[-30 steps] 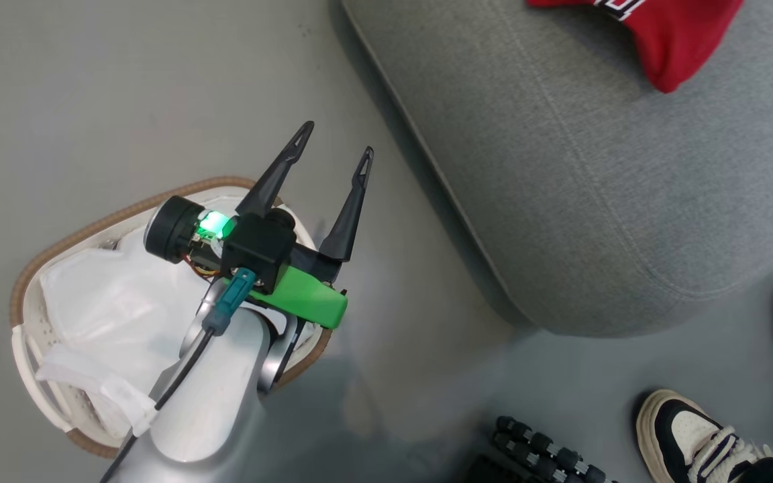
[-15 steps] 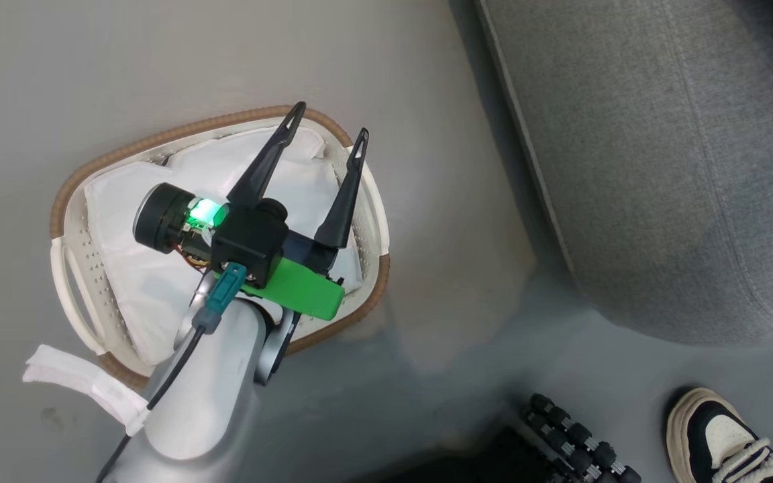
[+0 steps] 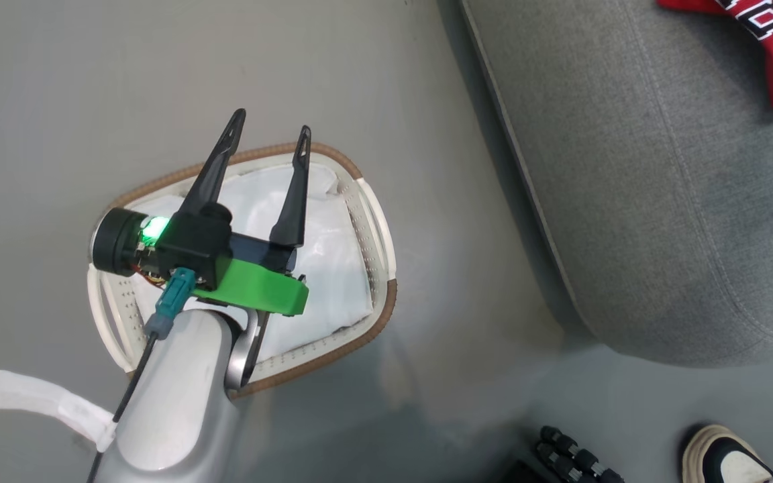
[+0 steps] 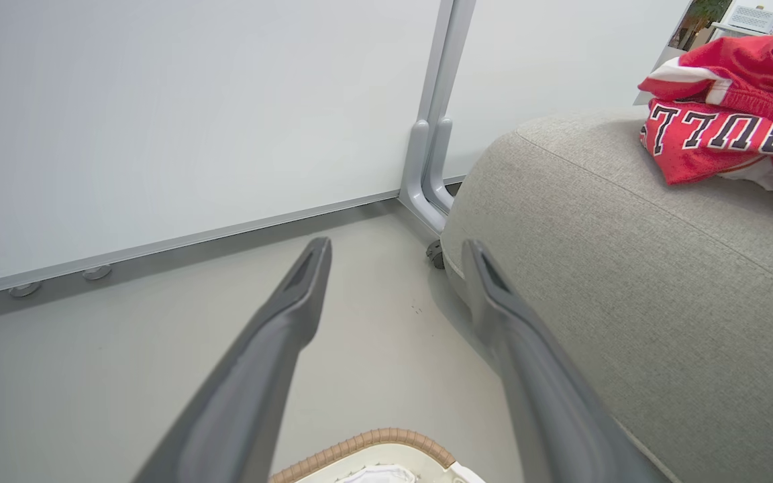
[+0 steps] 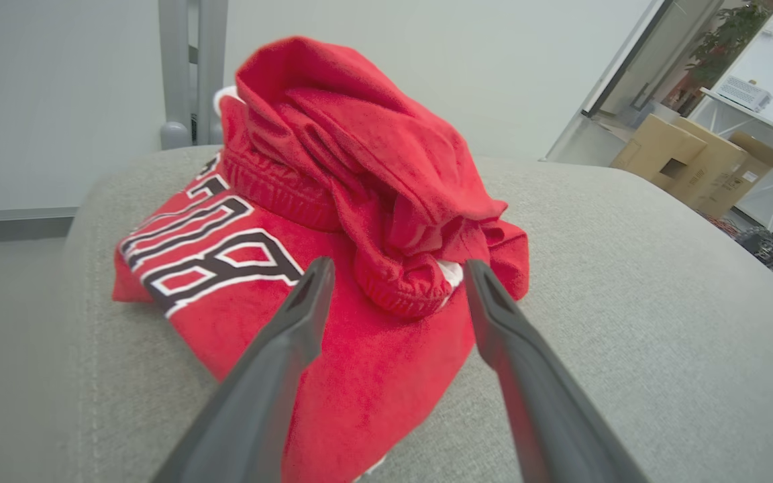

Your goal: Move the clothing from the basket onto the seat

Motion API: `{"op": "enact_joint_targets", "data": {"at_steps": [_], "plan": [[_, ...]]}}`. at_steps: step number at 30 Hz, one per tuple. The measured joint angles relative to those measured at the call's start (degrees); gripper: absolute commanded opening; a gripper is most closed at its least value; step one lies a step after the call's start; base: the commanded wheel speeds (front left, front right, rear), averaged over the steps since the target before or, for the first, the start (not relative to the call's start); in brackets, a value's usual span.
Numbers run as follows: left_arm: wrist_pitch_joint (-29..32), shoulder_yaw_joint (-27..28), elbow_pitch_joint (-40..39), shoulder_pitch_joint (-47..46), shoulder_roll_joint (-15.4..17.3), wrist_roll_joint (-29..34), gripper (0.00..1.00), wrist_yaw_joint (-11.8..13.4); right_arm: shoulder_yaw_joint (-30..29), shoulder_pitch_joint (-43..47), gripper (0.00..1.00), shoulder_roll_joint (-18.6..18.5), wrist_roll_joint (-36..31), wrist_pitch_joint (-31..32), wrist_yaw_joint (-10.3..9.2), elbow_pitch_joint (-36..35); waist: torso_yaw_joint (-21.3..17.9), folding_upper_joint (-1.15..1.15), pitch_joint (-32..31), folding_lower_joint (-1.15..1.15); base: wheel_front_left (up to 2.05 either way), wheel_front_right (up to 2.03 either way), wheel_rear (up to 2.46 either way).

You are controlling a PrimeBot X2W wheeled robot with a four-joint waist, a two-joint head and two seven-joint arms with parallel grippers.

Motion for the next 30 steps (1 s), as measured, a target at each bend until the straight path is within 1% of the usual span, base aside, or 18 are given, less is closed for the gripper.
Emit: {"op": "enact_joint_targets", "data": {"at_steps": [2,7,11,14,17,21,30], "plan": [[0.0,1.63,-0.15,1.3,-0.13,-0.11,1.0,0.59,1.92,2.8,1.0,1.22,1.47,0.01,0.01,-2.7,0.24,0.0,-1.9,0.0,0.0,0.0,0.0],[-0.01,5.15,-1.26,4.28,-0.52,-0.11,1.0,1.81,6.66,6.52,1.0,1.92,4.98,0.01,0.0,-7.47,1.44,0.0,-6.3,0.0,0.0,0.0,0.0],[-0.01,8.51,-1.15,6.52,-0.69,0.11,1.0,2.6,10.02,8.22,1.0,3.96,6.64,0.0,0.01,-9.68,3.08,0.0,-9.44,0.0,0.0,0.0,0.0],[-0.01,10.87,0.53,8.1,-0.89,-0.05,1.0,3.24,12.3,9.03,1.0,4.85,7.3,0.0,0.0,-9.98,4.56,0.0,-11.56,-0.01,0.0,0.0,0.0],[-0.01,13.48,1.54,9.58,-1.0,-0.22,1.0,3.97,14.1,10.14,1.0,7.33,7.71,0.01,0.01,-9.76,6.02,0.0,-13.71,-0.01,0.0,0.0,0.0],[0.0,15.44,2.85,12.07,-1.12,0.01,1.0,4.65,16.22,12.33,1.0,9.02,7.82,0.0,0.0,-8.83,7.97,0.0,-16.69,-0.01,0.0,0.0,0.0],[0.0,18.17,5.83,17.58,-1.31,1.1,1.0,3.8,21.24,19.18,1.0,10.5,7.51,0.0,0.0,-6.57,12.05,0.0,-23.26,-0.01,0.0,0.0,0.0]]}}
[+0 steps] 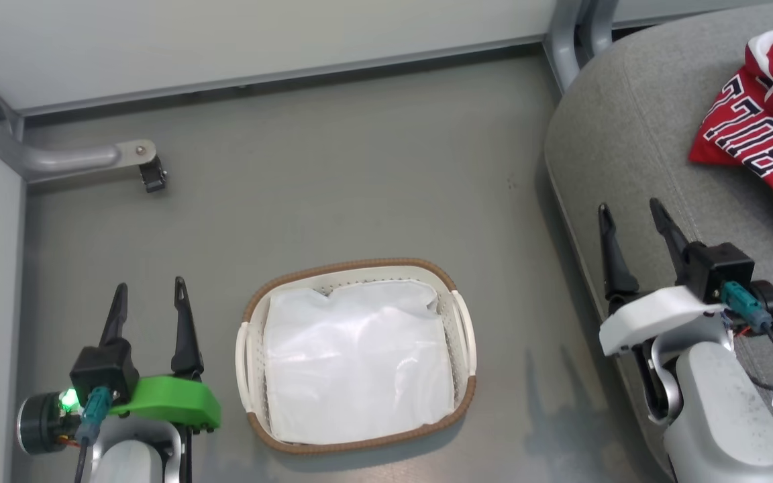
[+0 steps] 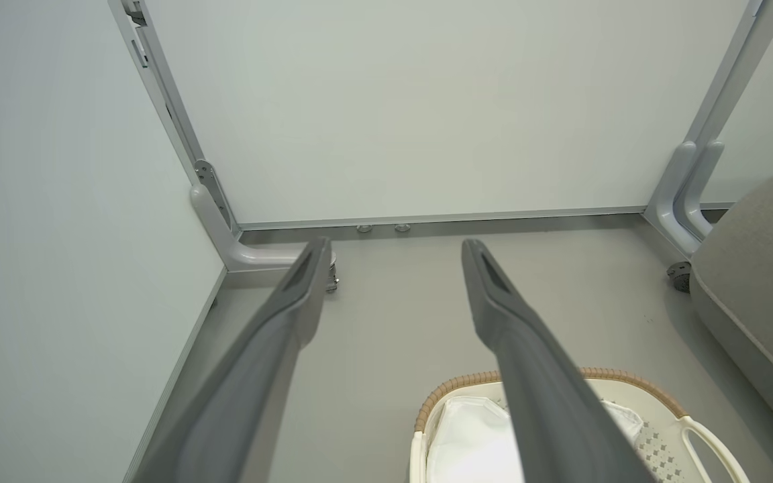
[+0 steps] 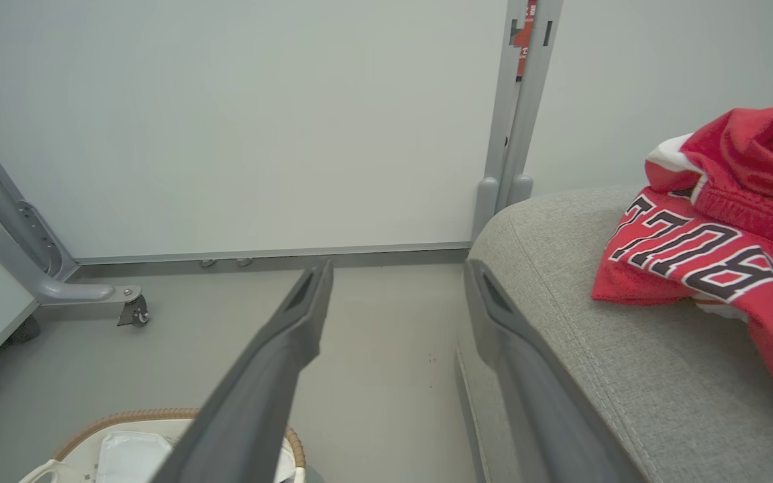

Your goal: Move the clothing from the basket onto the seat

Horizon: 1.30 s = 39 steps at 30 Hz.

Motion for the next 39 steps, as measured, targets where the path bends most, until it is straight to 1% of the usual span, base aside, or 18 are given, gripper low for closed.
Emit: {"op": "enact_joint_targets", "data": {"at_steps": [5,9,11,14,16,19,20,25,39], "plan": [[0.0,1.4,0.21,3.92,-0.07,-0.02,1.0,-0.09,1.2,4.0,1.0,0.12,0.26,0.0,0.0,0.42,1.67,0.0,-3.45,0.0,0.0,0.0,0.0],[0.0,2.02,-1.07,6.59,-0.08,0.08,1.0,0.0,1.43,7.62,1.0,0.16,1.38,0.0,0.0,-0.21,2.52,0.0,-5.96,0.0,0.0,0.0,0.0],[-0.01,1.93,-1.37,8.01,-0.1,-1.04,1.0,0.03,2.26,8.95,1.0,0.16,1.42,0.0,0.0,-0.31,2.78,0.0,-7.0,0.0,0.0,0.0,0.0],[-0.01,1.56,-1.3,10.32,-0.12,-2.11,1.0,-0.65,2.47,10.78,1.0,0.26,1.76,0.0,0.01,-0.68,3.08,0.0,-8.55,0.0,0.0,0.0,0.0],[0.0,1.51,-1.23,11.02,-0.11,-4.1,1.0,-1.74,2.55,11.93,1.0,0.22,1.92,0.0,0.01,-0.77,3.27,0.0,-9.52,0.0,0.0,0.0,0.0],[-0.01,1.55,-0.73,11.99,-0.11,-5.46,1.0,-2.21,2.53,12.8,1.0,0.23,2.16,0.0,0.01,-0.91,3.59,0.0,-10.52,0.0,0.0,0.0,0.0],[0.0,1.53,-0.37,12.1,-0.15,-5.42,0.0,-2.27,2.52,12.89,0.0,0.3,2.23,0.0,0.01,-0.63,3.68,0.0,-10.67,0.0,0.0,0.0,0.0],[0.64,1.62,1.79,12.13,-0.54,-6.15,0.0,-2.29,2.35,13.86,0.0,0.77,3.13,0.62,0.01,1.31,3.67,0.0,-10.75,0.0,0.0,0.0,0.0],[4.57,2.33,0.85,11.8,-0.54,-20.91,0.0,-3.03,1.07,13.93,0.0,0.75,18.28,4.42,0.01,-0.45,3.6,0.0,-10.95,0.0,0.0,0.0,0.0]]}}
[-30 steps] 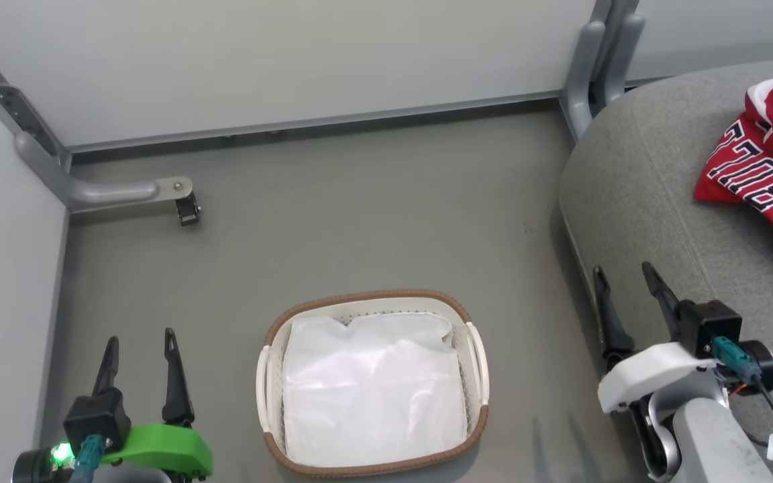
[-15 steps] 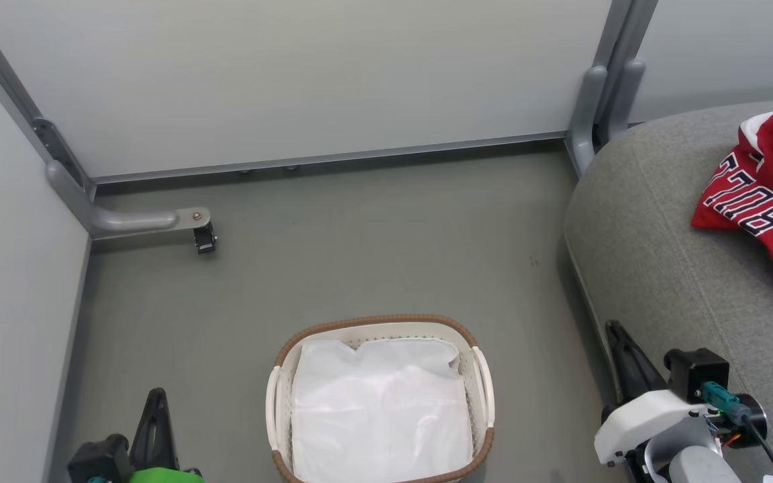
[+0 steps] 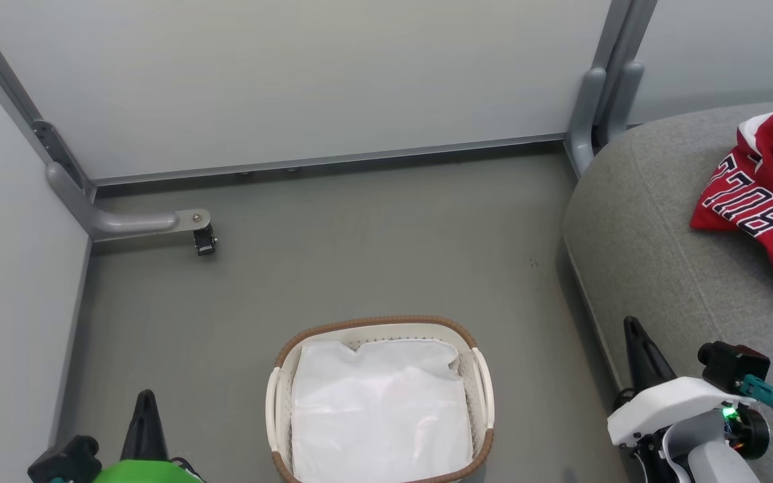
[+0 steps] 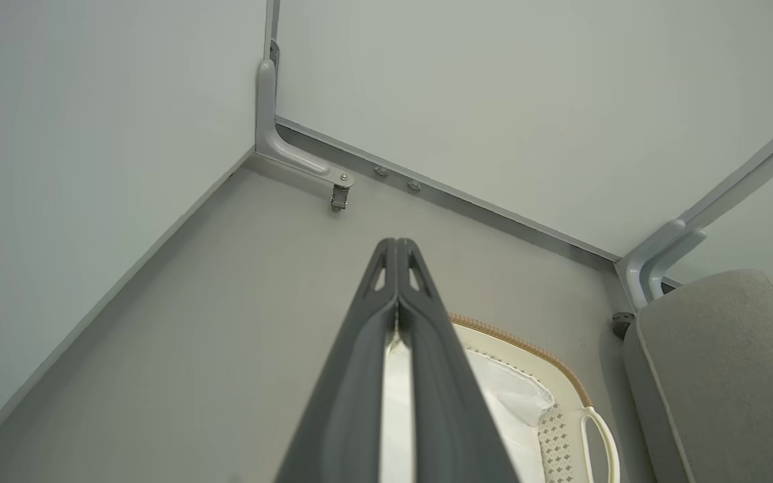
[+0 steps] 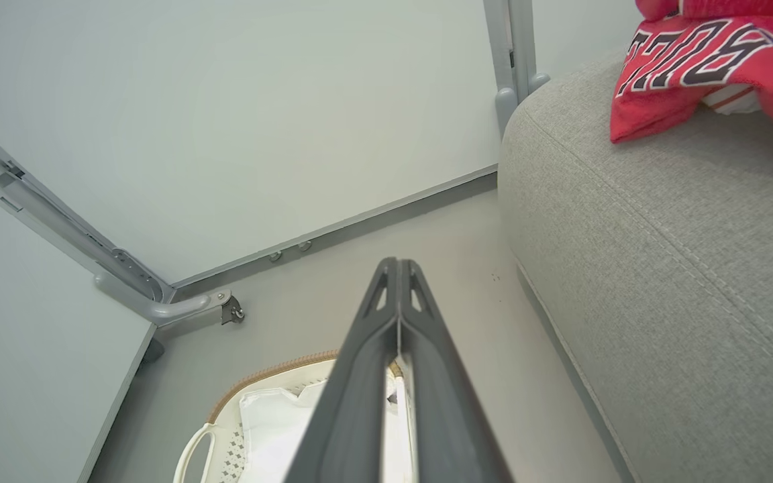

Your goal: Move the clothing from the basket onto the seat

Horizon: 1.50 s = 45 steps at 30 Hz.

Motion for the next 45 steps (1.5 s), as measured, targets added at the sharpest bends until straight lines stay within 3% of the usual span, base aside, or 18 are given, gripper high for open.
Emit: {"op": "enact_joint_targets", "data": {"at_steps": [22,45], "plan": [[4.82,1.1,-1.51,-2.1,0.01,-19.09,0.0,-1.09,-1.77,0.23,0.0,-0.05,19.53,4.97,-0.01,-2.5,-0.11,0.0,-0.33,0.0,0.0,0.0,0.0],[9.02,2.03,-2.5,-4.05,0.03,-34.56,0.0,-2.02,-3.36,0.66,0.0,-0.15,35.71,9.22,-0.01,-4.57,-0.22,0.0,-0.68,0.0,0.0,0.0,0.0]]}}
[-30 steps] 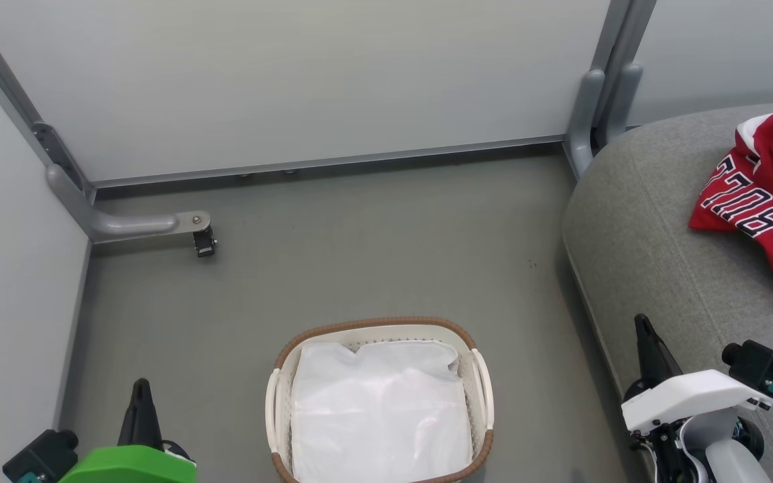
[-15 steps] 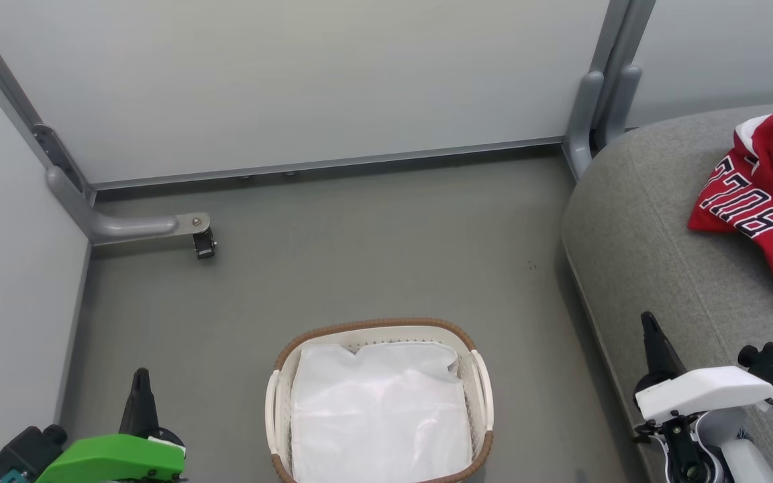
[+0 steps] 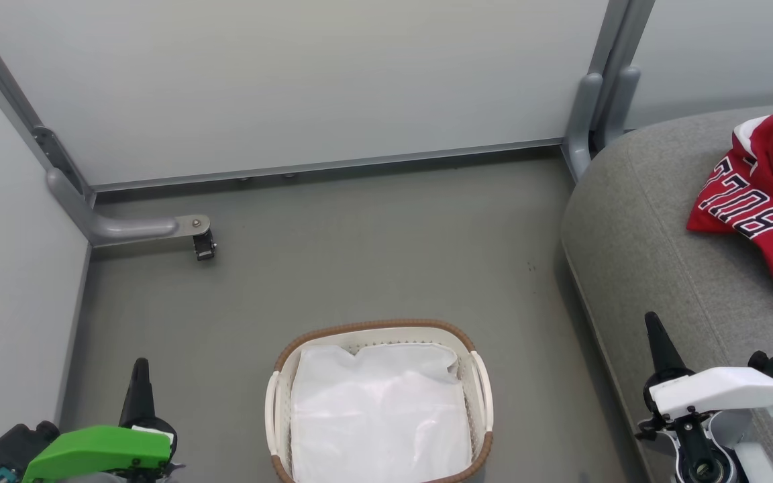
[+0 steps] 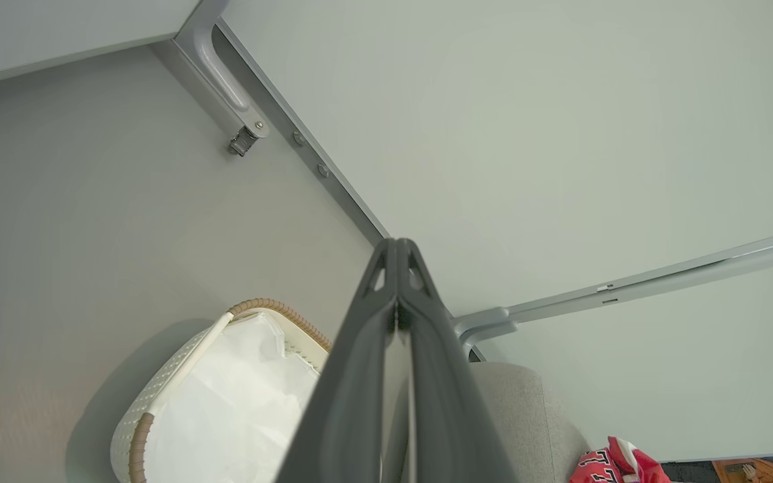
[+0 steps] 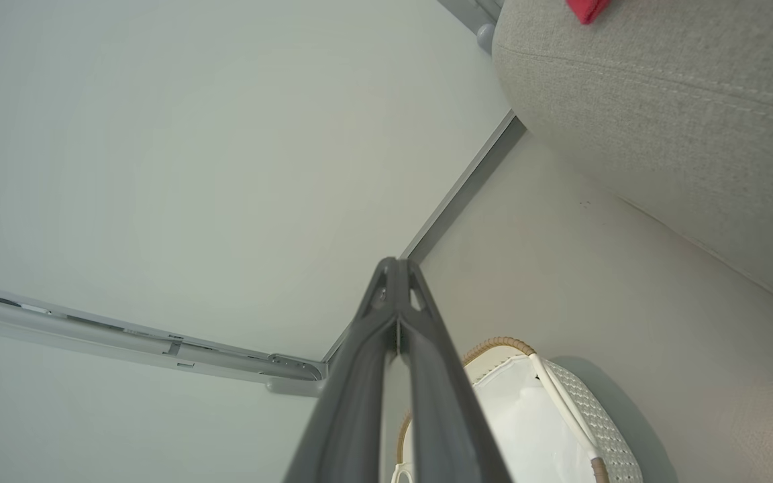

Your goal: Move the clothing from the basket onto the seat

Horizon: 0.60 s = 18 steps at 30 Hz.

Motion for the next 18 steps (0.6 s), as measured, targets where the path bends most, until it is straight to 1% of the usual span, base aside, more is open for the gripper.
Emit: {"op": "enact_joint_targets", "data": {"at_steps": [18], "plan": [[2.79,0.7,-0.98,-1.27,0.04,-10.53,0.0,-0.57,-1.08,0.23,0.0,-0.08,10.83,2.71,0.0,-1.38,-0.09,0.0,-0.28,0.0,0.0,0.0,0.0]]}}
